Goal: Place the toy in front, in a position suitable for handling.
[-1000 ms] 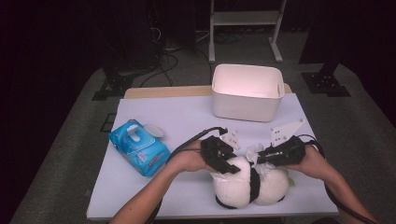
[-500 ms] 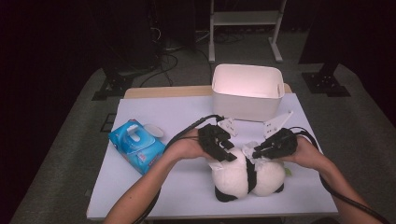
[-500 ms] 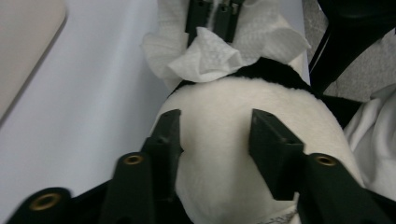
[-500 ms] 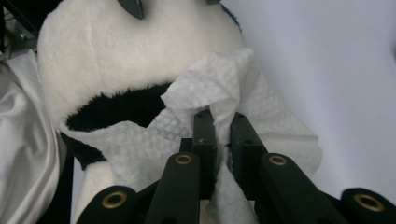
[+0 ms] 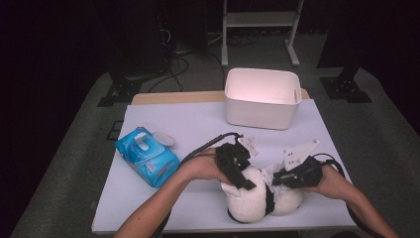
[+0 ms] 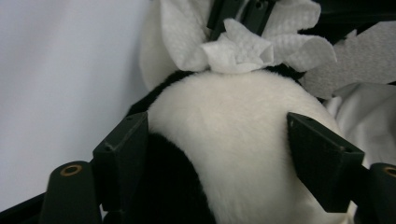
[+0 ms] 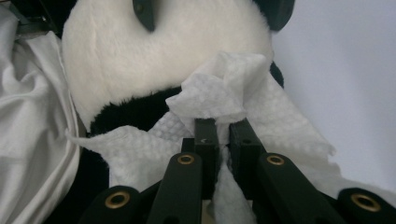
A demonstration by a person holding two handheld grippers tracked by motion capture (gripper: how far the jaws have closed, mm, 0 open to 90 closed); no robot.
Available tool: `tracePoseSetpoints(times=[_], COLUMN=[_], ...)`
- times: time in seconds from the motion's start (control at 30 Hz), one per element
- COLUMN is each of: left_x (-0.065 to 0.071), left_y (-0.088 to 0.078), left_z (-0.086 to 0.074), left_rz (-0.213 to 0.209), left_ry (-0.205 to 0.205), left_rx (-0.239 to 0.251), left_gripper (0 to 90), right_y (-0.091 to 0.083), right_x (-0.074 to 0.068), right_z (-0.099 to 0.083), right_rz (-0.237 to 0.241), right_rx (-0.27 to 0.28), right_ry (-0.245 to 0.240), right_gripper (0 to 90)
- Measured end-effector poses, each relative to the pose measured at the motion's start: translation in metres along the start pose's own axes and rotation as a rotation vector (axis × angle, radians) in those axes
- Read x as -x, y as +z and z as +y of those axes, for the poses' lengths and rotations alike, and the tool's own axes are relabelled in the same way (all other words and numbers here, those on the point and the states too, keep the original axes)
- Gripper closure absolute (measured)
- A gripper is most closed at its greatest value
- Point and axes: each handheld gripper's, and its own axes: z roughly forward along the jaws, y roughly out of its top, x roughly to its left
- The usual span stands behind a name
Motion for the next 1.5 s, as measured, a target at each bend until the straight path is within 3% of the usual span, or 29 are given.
tracePoseSetpoints(times=[0.1, 0.23, 0.37, 0.47, 0.6, 0.67, 0.73, 0.77, 0.9, 0.97, 1.0, 1.2, 1.33, 1.5], left_x=[0.003, 0.002, -0.002, -0.006, -0.017, -0.024, -0.027, -0.030, -0.031, -0.027, -0.027, -0.002, 0.007, 0.016], left_y=[0.006, -0.005, -0.014, -0.021, -0.034, -0.037, -0.036, -0.033, -0.034, -0.033, -0.033, -0.040, -0.040, -0.034], left_z=[-0.005, 0.000, 0.014, 0.025, 0.033, 0.032, 0.029, 0.023, 0.012, 0.009, 0.009, 0.000, -0.012, -0.021], left_rz=[0.005, 0.050, 0.062, 0.090, 0.158, 0.164, 0.154, 0.151, 0.119, 0.090, 0.090, 0.134, 0.161, 0.161], left_ry=[0.037, 0.077, 0.127, 0.186, 0.233, 0.243, 0.242, 0.242, 0.192, 0.135, 0.135, 0.083, 0.057, 0.073], left_rx=[0.001, 0.021, 0.021, 0.001, -0.030, -0.028, -0.022, -0.024, 0.003, 0.001, 0.001, -0.003, -0.017, 0.014], left_gripper=[38.6, 55.2, 58.1, 58.0, 57.9, 57.4, 57.1, 56.3, 50.2, 38.6, 34.5, 20.3, 20.0, 26.2], right_y=[0.003, -0.004, -0.013, -0.016, -0.024, -0.025, -0.023, -0.011, 0.003, 0.008, 0.009, 0.012, 0.010, 0.005], right_x=[-0.002, 0.009, 0.029, 0.043, 0.060, 0.068, 0.072, 0.078, 0.074, 0.068, 0.063, 0.036, 0.025, 0.019], right_z=[0.000, 0.003, 0.007, 0.013, 0.021, 0.024, 0.025, 0.023, 0.022, 0.024, 0.025, 0.030, 0.027, 0.033], right_rz=[0.014, 0.017, 0.013, -0.004, -0.027, -0.026, -0.024, 0.010, 0.052, 0.068, 0.065, 0.048, 0.036, 0.035], right_rx=[-0.009, 0.018, 0.077, 0.079, 0.089, 0.084, 0.071, 0.044, 0.046, 0.032, 0.022, -0.006, 0.000, -0.006], right_ry=[-0.007, 0.010, 0.041, 0.045, 0.053, 0.063, 0.070, 0.079, 0.084, 0.068, 0.054, -0.013, -0.025, -0.066], right_gripper=[83.1, 82.8, 82.8, 82.7, 82.6, 82.6, 82.6, 82.6, 82.6, 82.8, 82.8, 82.8, 82.7, 82.6])
